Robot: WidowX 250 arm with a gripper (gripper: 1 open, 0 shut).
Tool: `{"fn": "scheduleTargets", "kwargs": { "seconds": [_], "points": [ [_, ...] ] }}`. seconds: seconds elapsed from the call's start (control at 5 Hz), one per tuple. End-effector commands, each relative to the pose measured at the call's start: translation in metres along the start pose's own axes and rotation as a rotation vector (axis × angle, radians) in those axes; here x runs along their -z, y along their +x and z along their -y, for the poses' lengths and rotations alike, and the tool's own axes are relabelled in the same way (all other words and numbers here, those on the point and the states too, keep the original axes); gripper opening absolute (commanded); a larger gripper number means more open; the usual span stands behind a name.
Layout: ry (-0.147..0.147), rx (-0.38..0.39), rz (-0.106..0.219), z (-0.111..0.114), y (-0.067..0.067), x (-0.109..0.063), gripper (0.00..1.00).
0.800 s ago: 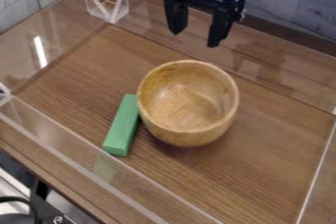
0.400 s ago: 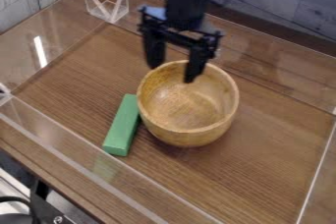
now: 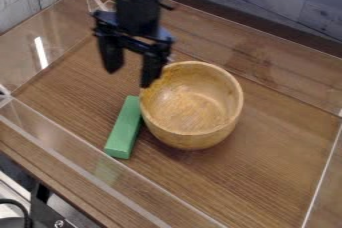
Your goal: Put green stick into wooden bowl
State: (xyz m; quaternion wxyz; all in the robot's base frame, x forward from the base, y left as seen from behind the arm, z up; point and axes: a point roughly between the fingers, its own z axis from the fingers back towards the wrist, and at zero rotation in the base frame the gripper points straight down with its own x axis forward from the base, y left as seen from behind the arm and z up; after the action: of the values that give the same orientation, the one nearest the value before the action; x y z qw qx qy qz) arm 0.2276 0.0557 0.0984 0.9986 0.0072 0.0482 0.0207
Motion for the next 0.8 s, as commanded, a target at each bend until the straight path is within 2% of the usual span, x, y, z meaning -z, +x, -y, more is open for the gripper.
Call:
{"fn": "scheduleTargets", "kwargs": {
  "seconds": [0.0,0.2,0.6],
  "points": [
    [0.018,0.002,0.050,-0.014,-0.007,-0.004,1.00],
    [0.017,-0.023,0.048,-0.011,-0.018,0.005,1.00],
    [0.001,-0.075,0.064,-0.004,-0.022,0.020,1.00]
  ]
}}
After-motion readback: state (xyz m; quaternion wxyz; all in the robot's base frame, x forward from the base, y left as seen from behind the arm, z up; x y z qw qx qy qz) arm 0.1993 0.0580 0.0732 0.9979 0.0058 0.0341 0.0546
